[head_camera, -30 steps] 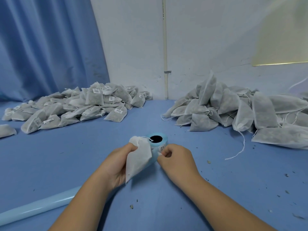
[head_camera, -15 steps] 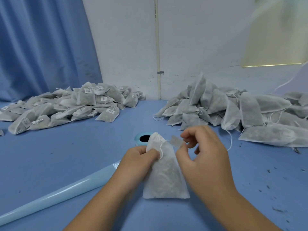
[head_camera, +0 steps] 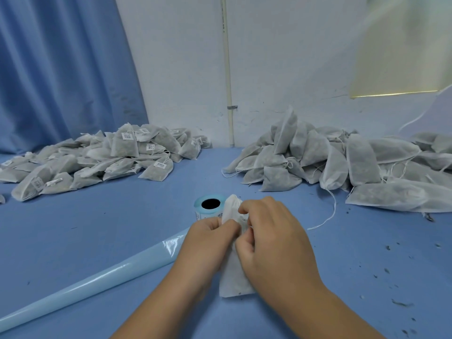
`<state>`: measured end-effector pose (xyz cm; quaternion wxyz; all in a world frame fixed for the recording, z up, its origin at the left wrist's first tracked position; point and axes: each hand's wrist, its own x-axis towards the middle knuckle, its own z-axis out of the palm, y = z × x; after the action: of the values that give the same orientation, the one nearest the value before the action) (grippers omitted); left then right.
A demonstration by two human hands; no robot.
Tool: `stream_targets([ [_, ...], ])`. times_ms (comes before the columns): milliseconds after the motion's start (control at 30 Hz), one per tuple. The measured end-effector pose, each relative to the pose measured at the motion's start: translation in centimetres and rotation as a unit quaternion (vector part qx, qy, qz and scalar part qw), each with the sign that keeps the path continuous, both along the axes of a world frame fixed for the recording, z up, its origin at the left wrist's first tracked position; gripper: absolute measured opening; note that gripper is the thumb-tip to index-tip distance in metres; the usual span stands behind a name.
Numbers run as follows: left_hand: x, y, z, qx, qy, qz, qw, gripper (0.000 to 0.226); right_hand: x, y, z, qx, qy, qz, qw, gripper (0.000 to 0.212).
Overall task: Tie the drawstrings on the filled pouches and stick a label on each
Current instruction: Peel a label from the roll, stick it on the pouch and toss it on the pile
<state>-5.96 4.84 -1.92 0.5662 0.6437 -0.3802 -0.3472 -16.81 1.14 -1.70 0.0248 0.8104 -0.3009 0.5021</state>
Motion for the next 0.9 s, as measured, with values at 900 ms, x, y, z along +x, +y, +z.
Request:
stream_targets([
  [900,2.1,2.7,0.3,-0.081,0.076,-0.057,0.992,0.032,-0.6,-0.8,0.8,0.423,-0.134,0.198,0.874,0.044],
])
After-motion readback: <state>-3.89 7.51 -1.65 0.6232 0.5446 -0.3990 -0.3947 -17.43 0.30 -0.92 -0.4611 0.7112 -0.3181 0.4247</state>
